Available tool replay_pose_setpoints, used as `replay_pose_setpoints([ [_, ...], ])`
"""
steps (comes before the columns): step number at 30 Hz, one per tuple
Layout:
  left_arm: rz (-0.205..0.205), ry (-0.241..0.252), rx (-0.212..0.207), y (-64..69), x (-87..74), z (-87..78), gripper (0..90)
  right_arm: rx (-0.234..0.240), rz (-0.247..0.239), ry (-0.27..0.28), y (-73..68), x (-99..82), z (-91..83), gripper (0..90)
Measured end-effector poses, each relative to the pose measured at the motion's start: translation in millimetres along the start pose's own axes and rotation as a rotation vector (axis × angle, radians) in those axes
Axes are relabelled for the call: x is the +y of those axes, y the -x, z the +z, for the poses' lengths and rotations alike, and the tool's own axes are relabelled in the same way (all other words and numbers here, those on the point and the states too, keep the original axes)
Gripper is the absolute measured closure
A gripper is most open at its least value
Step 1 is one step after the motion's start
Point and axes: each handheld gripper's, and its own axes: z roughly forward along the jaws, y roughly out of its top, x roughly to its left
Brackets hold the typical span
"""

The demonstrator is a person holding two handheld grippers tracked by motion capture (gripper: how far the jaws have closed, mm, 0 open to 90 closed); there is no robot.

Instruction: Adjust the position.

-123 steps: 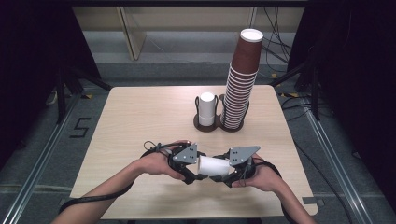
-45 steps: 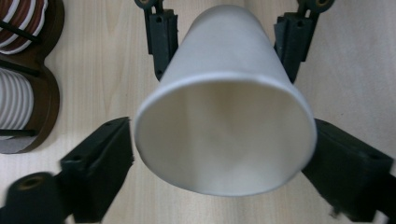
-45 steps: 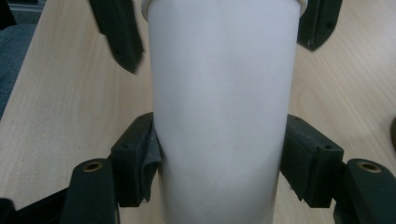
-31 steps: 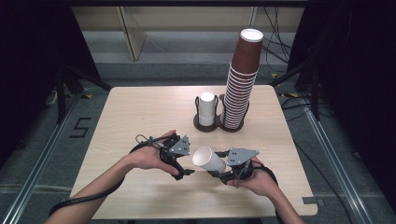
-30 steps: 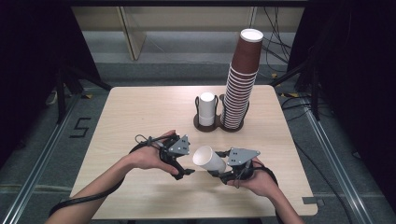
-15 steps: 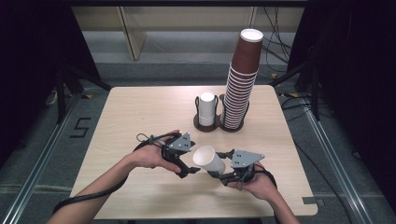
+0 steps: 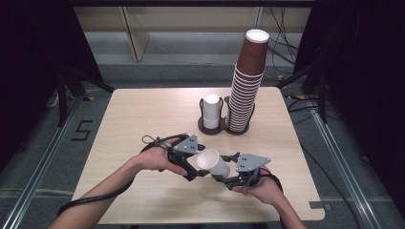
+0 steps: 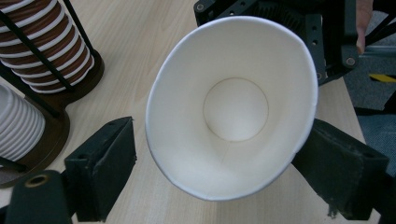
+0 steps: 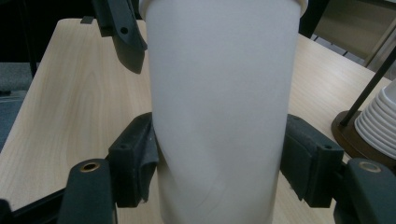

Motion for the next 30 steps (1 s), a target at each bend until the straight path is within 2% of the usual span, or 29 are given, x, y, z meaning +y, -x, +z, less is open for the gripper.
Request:
replay_pose_setpoints([
  [1, -0.004, 0.001, -0.006, -0.4, -0.2, -0.3, 13.5, -0.002, -0.005, 0.004, 0.3, 0.1, 0.2, 33.7],
  [2, -0.007, 0.002, -0.007, -0.6, -0.4, -0.5, 13.5, 0.004, 0.010, 0.003, -0.6, 0.3, 0.3, 33.7],
  [7, -0.012, 0.017, -0.024, -0.4, -1.8, 0.7, 13.6, 0.002, -0.001, 0.015, -0.6, 1.5, 1.7, 33.7],
  [9, -0.026, 0.032, -0.033, -0.1, -1.9, 1.7, 13.6, 0.015, 0.017, 0.015, -1.9, 1.8, 2.3, 33.7],
  [10, -0.033, 0.040, -0.037, -0.2, -1.9, 2.1, 13.7, 0.013, 0.003, 0.019, -1.4, 1.9, 2.9, 33.7],
  [12, -0.030, 0.039, -0.042, -0.8, -2.0, 2.6, 13.9, 0.017, 0.013, 0.021, -2.5, 2.4, 3.2, 33.7],
  [13, -0.027, 0.038, -0.044, -1.0, -2.1, 3.0, 13.9, 0.008, -0.008, 0.027, -1.5, 2.8, 3.1, 33.7],
  [18, -0.034, 0.043, -0.058, -1.2, -2.0, 4.1, 15.0, 0.016, 0.003, 0.031, -2.4, 3.5, 3.0, 33.7],
  [21, -0.023, 0.035, -0.057, -1.6, -1.8, 4.7, 15.2, 0.010, -0.017, 0.040, -1.1, 3.9, 3.2, 33.7],
  [27, -0.040, 0.068, -0.061, -0.6, -0.5, 5.2, 18.1, 0.025, -0.002, 0.035, -3.3, 3.0, 4.2, 33.6],
  [29, -0.032, 0.064, -0.060, -1.0, -0.7, 4.8, 19.0, 0.027, 0.005, 0.032, -4.0, 2.9, 4.7, 33.5],
  [30, -0.023, 0.060, -0.058, -1.6, -1.0, 4.3, 19.2, 0.024, -0.015, 0.036, -2.4, 2.9, 5.2, 33.5],
])
